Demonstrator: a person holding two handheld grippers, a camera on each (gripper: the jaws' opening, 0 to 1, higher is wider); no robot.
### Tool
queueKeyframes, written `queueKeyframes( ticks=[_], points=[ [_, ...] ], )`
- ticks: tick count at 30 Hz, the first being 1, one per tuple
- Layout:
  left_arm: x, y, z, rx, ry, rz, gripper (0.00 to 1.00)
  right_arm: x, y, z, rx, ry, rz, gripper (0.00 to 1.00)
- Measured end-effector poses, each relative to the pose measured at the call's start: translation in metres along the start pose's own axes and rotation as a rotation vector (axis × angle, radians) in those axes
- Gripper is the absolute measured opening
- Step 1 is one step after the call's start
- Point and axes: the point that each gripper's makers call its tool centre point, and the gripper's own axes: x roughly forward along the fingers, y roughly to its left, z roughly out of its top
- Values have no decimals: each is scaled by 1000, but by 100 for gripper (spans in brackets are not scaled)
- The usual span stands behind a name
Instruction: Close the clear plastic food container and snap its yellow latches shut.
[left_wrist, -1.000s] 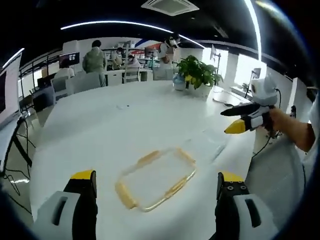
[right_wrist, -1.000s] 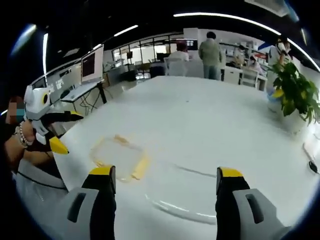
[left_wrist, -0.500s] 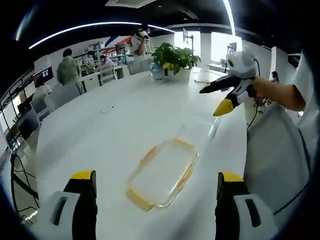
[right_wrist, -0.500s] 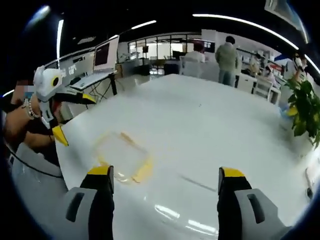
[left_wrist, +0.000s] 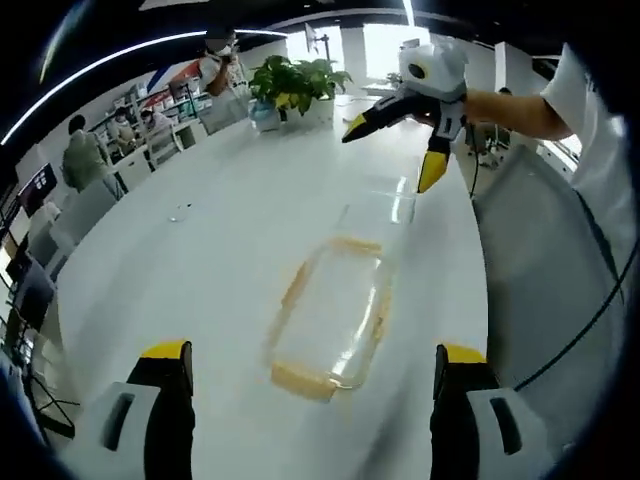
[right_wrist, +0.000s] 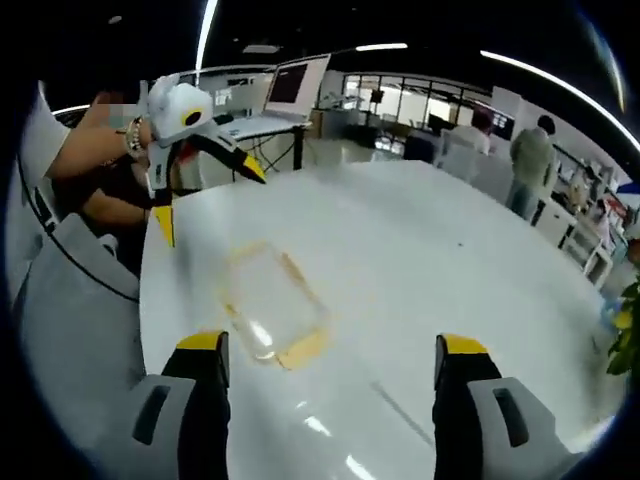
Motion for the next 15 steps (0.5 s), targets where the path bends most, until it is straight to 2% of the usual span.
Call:
queueKeyframes(
  ticks=[1,2,5,7,9,12,15],
  points=[
    [1,-5,-1,6,3,-39,99,3,2,1,-22,5,26,81],
    [2,-5,-1,12,2,-49,99,4,3,1,-33,10,45,80],
    [4,-2,-12,54,57,-69,99,12,11,1,-74,31,111,81],
    [6,-2,-16,95,76,-99,99,16,12,0,-92,44,119,80],
    [7,-1,-17,88,79,-118,99,21,9,-4,-122,79,112,78],
    [8,1,-19,86,96,-142,96,28,12,-5,-143,90,146,79],
    [11,7,-28,151,161,-146,92,33,15,-7,-164,101,179,79]
  ],
)
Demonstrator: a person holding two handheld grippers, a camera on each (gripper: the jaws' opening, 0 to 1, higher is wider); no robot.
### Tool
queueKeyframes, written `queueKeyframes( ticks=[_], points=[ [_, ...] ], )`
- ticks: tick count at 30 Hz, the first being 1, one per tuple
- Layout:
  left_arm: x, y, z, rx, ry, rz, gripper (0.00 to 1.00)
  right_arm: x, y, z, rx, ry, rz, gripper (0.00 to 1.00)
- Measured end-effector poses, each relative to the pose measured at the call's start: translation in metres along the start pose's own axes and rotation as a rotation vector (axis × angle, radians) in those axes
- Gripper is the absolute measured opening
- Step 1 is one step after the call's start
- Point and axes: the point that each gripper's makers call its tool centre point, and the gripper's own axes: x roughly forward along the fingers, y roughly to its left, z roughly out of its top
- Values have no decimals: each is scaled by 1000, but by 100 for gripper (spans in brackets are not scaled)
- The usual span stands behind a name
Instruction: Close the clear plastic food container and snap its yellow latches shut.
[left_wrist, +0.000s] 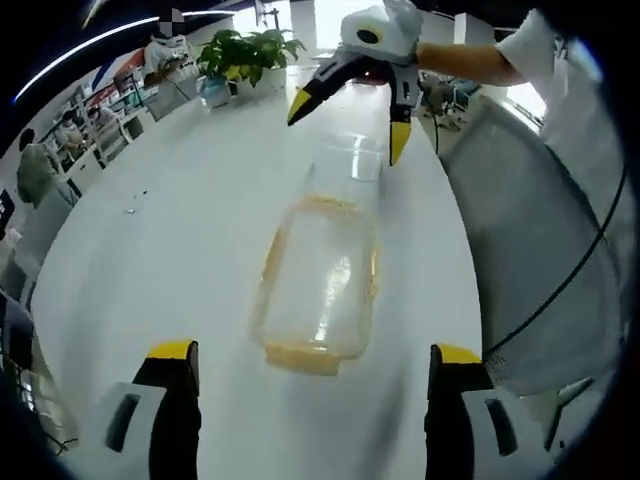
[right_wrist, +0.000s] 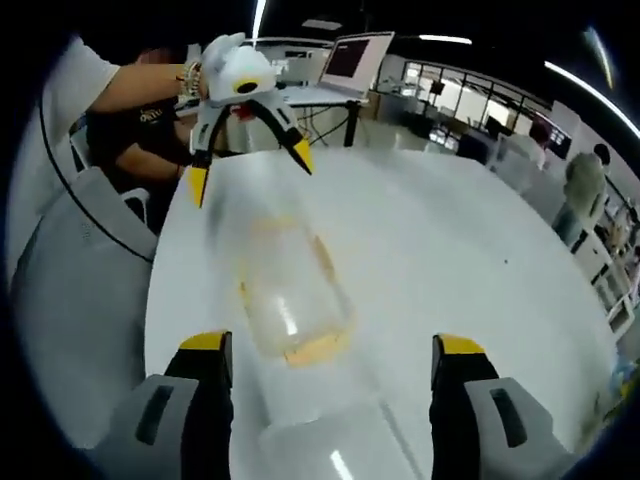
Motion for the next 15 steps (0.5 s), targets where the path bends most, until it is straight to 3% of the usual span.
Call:
queueKeyframes(
  ticks=[3,6,12,15],
  points=[
    [6,-1,-5,-2,28,-46,89,7,0,0,-11,12,21,78],
    [11,-7,2,-1,42,-59,86,13,2,-1,-33,24,63,76],
    [19,-4,0,28,64,-69,84,22,2,-6,-76,63,100,74],
    [23,-5,-1,49,77,-82,78,27,3,-10,-99,80,116,73]
  ],
)
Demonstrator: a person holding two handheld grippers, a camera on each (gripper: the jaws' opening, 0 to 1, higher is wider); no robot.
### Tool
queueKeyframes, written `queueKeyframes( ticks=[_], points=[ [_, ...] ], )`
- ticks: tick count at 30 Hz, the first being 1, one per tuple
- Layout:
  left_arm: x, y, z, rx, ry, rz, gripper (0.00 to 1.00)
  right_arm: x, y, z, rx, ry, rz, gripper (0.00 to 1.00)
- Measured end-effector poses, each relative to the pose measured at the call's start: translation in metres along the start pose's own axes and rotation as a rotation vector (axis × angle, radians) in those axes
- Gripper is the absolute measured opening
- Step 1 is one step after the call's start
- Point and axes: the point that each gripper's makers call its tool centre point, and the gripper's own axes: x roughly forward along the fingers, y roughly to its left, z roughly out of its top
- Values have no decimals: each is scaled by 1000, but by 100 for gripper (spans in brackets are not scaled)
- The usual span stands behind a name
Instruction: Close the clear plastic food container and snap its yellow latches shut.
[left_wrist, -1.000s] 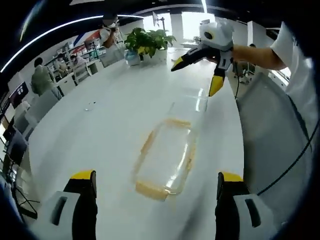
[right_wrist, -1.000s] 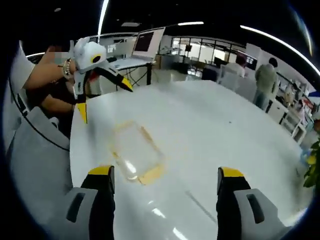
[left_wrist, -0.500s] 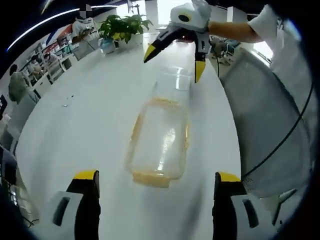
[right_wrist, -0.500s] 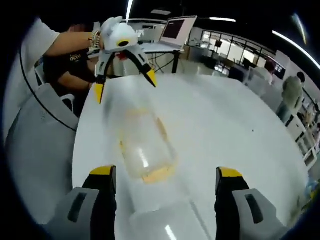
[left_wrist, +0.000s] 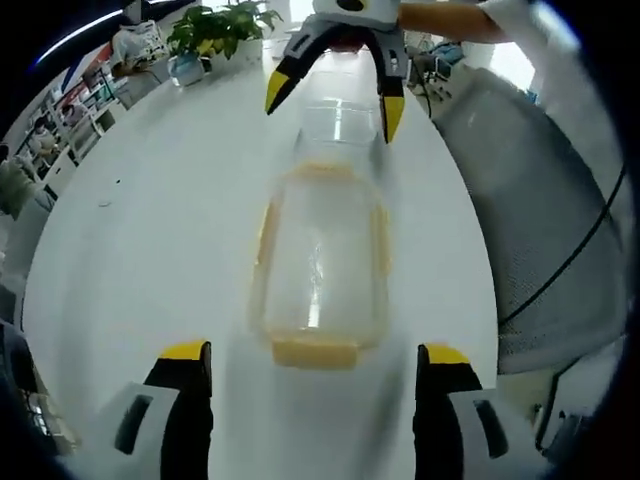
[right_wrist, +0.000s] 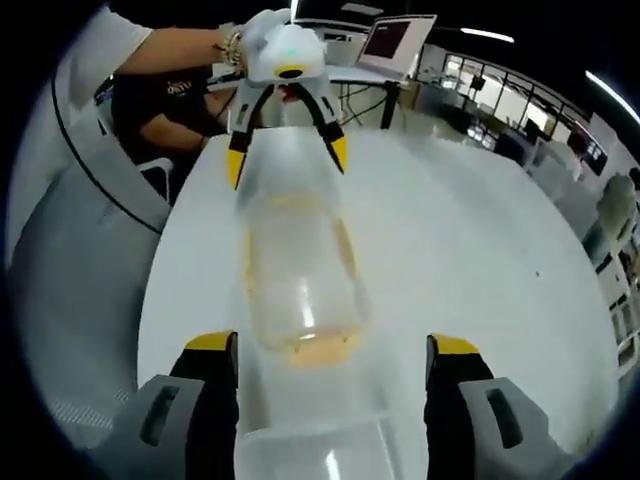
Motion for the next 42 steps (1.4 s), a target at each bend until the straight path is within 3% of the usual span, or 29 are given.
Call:
queueKeyframes(
  ticks=[13,18,23,36,42],
  points=[
    [13,10,-14,31,33,-28,73,15,1,-11,-27,44,40,69],
    [17,14,-14,33,27,-30,64,18,2,-15,-31,57,57,67],
    [17,15,-11,18,6,-38,63,21,4,-17,-43,69,72,63],
    [21,13,-15,12,15,-57,50,30,9,-20,-67,94,89,53],
    [21,12,-15,7,16,-66,48,31,7,-18,-69,90,89,51]
  ],
)
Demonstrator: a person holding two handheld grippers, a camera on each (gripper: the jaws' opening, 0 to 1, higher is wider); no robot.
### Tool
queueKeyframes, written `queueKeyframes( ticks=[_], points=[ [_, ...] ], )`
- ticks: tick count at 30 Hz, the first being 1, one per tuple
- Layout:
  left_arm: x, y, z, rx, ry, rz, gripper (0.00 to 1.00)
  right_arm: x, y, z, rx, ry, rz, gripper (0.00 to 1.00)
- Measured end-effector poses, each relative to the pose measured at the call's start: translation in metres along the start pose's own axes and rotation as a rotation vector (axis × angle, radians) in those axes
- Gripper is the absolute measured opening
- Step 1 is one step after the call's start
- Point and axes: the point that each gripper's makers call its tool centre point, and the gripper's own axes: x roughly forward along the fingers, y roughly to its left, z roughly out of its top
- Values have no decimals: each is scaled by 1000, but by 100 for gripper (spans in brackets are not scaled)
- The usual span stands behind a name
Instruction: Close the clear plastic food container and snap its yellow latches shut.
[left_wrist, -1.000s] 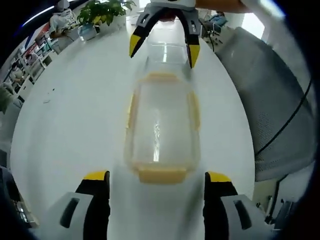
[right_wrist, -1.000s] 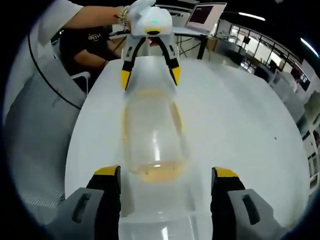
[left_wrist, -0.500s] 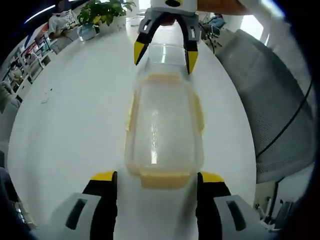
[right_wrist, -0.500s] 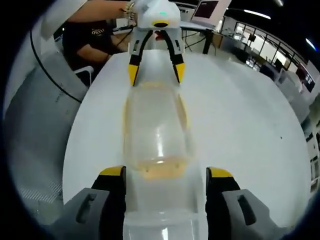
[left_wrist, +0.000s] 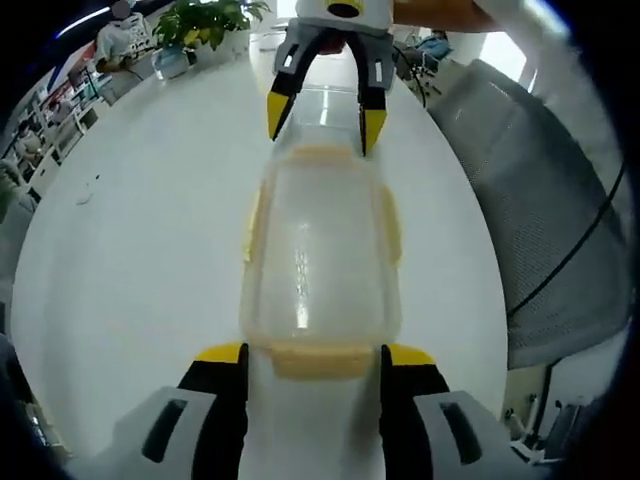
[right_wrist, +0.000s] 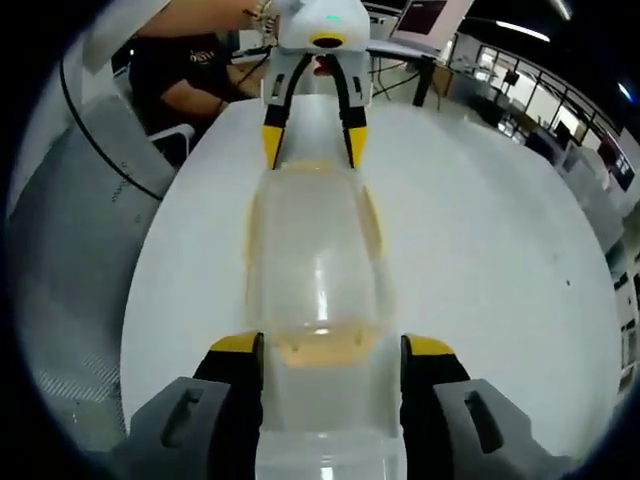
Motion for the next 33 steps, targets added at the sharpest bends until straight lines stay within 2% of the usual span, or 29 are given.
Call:
queueKeyframes(
  ticks=[14,19,27,33],
  points=[
    [-1,-6,1,17,15,-5,43,5,8,0,-48,26,56,44],
    [-1,-7,-1,10,21,-4,41,5,13,-5,-91,76,89,44],
    [-1,-8,0,13,19,2,39,8,8,-6,-129,103,61,37],
    [-2,-8,0,14,22,7,36,10,6,-6,-154,122,44,37]
  ],
)
